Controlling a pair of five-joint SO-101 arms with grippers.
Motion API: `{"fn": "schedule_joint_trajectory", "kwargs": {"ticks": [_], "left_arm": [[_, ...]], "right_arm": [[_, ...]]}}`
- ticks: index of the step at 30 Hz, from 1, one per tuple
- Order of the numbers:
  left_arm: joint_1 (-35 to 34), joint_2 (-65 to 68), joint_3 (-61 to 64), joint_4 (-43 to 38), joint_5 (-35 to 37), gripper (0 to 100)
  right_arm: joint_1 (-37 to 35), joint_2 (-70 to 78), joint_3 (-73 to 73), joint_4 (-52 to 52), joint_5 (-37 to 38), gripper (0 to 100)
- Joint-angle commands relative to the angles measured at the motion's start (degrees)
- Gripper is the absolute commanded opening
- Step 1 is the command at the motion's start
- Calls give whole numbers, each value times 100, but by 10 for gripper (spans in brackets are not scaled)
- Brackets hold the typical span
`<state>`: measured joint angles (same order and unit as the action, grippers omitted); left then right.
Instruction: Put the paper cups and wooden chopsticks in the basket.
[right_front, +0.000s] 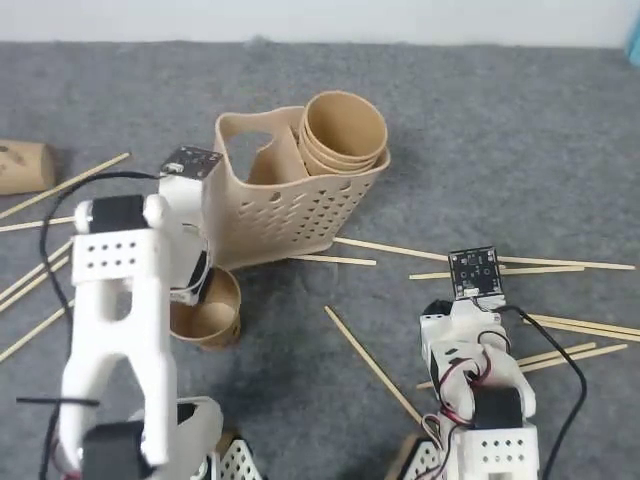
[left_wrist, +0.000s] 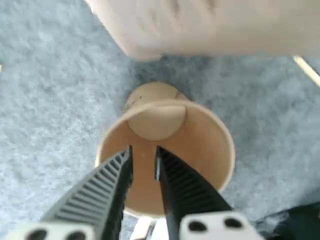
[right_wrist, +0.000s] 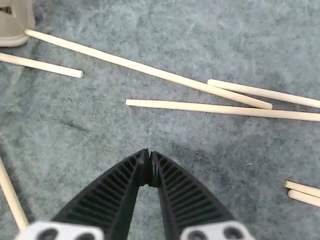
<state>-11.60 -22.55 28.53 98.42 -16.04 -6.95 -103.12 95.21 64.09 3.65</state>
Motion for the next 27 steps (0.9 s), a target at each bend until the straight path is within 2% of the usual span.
{"fn": "schedule_joint_trajectory", "kwargs": {"ticks": [1,13,19,24,27], "left_arm": [[-79,-475,40,220,-290,69],[-1134,-527,-303,211,-325,69],[-1793,-527,-365,211,-1037,73],[-2075,-527,-321,211,-1240,148],[-2075,-536,-321,211,-1266,159]], "right_arm": [[-48,-92,18,-4,97,9],[-48,-92,18,-4,97,9],[-48,-92,18,-4,97,9],[-48,-92,18,-4,211,9],[-57,-92,18,-4,264,9]]}}
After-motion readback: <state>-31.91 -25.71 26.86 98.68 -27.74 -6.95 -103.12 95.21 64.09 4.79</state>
